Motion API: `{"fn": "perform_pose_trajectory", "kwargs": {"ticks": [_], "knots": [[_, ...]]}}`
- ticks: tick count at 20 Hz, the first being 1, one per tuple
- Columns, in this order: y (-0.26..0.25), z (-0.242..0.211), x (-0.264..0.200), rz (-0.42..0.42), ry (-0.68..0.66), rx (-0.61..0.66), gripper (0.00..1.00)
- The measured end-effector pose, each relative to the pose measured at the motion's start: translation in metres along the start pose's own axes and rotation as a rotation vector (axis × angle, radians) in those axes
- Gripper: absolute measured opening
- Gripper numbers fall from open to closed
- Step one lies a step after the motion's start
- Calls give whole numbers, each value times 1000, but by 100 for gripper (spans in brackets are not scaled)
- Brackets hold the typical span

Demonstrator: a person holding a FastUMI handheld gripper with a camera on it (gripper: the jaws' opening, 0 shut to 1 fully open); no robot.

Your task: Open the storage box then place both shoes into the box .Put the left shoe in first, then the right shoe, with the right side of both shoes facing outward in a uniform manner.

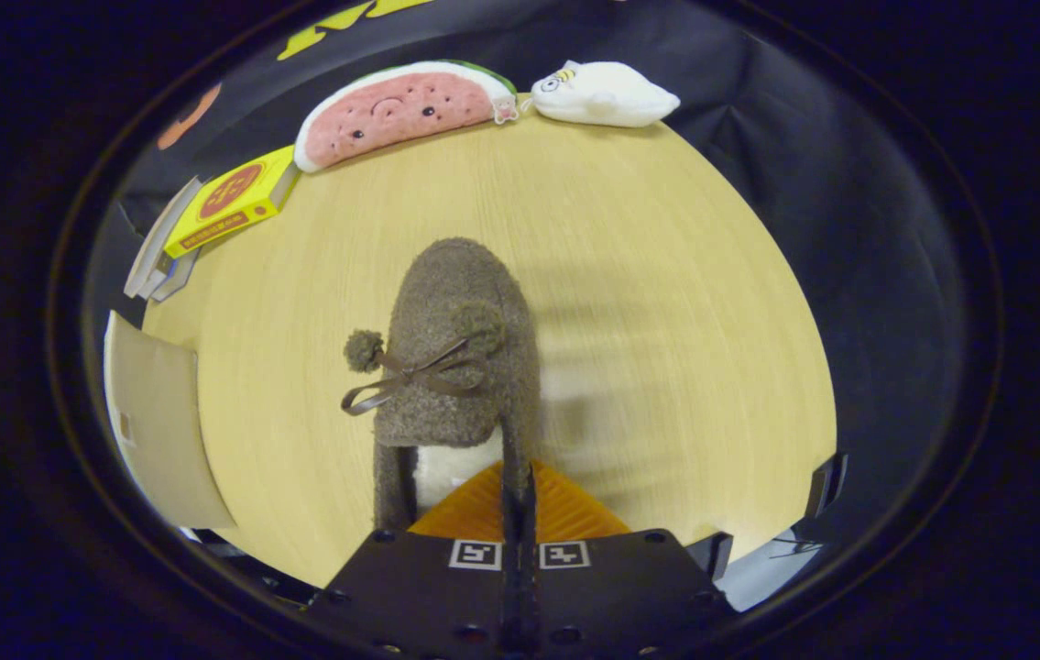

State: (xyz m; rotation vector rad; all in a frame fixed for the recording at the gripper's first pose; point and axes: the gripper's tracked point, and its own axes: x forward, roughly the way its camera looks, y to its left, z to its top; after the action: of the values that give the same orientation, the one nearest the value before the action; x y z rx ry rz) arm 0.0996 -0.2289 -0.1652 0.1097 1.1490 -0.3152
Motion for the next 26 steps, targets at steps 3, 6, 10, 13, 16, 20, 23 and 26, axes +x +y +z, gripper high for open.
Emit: {"fn": "perform_pose_trajectory", "kwargs": {"ticks": [3, 6, 10, 13, 16, 20, 23, 26], "knots": [[9, -7, -15, 45, 8, 51, 0], [25, -9, -46, 101, -20, 53, 0], [59, -11, -102, 161, -75, 13, 0], [97, -15, -143, 188, -130, -43, 0], [147, -25, -176, 219, -164, -118, 0], [224, -45, -200, 274, -165, -206, 0], [280, -59, -204, 331, -124, -236, 0], [327, -72, -196, 375, -75, -257, 0]]}}
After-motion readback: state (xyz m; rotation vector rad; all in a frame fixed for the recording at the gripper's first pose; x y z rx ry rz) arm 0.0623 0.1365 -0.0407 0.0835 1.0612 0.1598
